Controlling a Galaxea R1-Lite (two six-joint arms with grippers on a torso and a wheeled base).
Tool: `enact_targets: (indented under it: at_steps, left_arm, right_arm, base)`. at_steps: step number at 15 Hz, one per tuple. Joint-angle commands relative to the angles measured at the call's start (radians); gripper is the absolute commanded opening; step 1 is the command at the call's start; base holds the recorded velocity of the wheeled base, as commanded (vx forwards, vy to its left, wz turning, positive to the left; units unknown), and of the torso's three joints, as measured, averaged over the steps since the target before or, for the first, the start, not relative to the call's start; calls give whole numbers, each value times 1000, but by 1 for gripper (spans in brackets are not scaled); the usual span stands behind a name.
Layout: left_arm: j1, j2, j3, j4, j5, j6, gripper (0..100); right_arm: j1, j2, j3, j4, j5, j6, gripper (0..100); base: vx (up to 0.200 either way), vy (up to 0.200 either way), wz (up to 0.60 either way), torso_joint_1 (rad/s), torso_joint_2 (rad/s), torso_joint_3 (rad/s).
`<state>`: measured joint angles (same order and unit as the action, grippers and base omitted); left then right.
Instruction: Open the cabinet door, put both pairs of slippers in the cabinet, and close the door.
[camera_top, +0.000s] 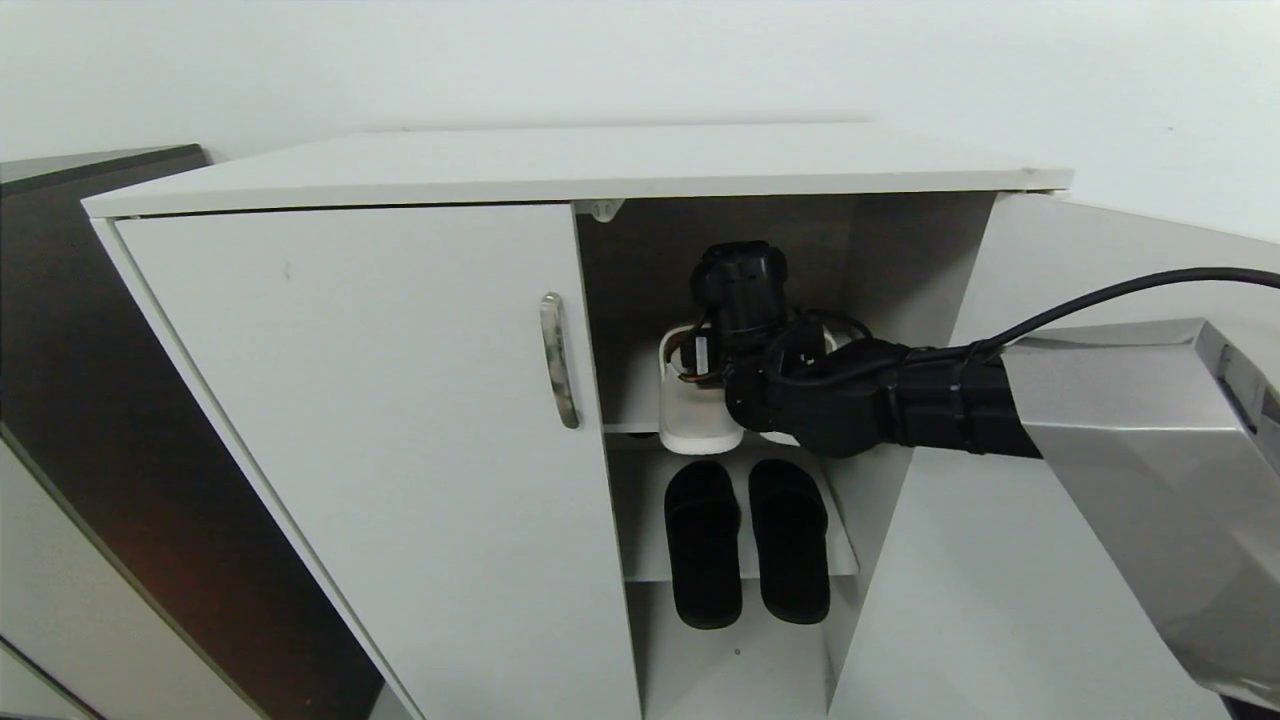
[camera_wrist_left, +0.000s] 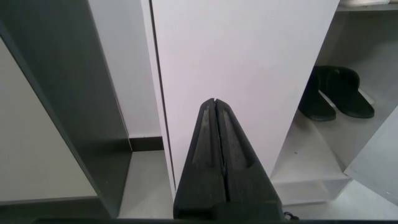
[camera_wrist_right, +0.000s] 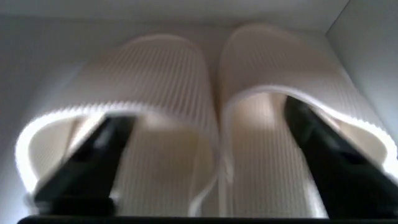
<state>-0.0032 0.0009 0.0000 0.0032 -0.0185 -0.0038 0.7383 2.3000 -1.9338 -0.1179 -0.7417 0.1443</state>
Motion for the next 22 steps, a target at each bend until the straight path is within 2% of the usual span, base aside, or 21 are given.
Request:
enact_targets:
  at_steps: [1,4,5,9,10,12,15,22]
  left_arm:
    - [0,1,0,0,0,-1,0]
    - [0,1,0,0,0,-1,0]
    - [0,1,0,0,0,-1,0]
    - [0,1,0,0,-1,-1,0]
    - [0,1,0,1,0,-1,0]
    - [0,1,0,0,0,1,0]
    - [0,1,0,0,-1,-1,0]
    - [0,1,0,0,0,-1,0]
  right_arm:
    - [41,-106,87,-3,-13,1,100]
    - [104,-228,236,-6,-79,18,100]
    - [115,-248,266,-8,-85,23,100]
    - [194,-395,530,-95,-85,72,100]
    - [219,-433,615,-148,-81,72,0]
    - [251,-482,740,-204,-65,71,0]
    - [277,-531,862,-299,-56,66,0]
    - [286,-525,875,-330,-56,64,0]
  base:
    - [0,0,0,0,0,0]
    - [0,0,0,0,0,0]
    - [0,0,0,0,0,0]
    - [0,0,0,0,0,0]
    - [0,0,0,0,0,0]
    - [0,0,0,0,0,0]
    - [0,0,0,0,0,0]
    - [0,0,0,0,0,0]
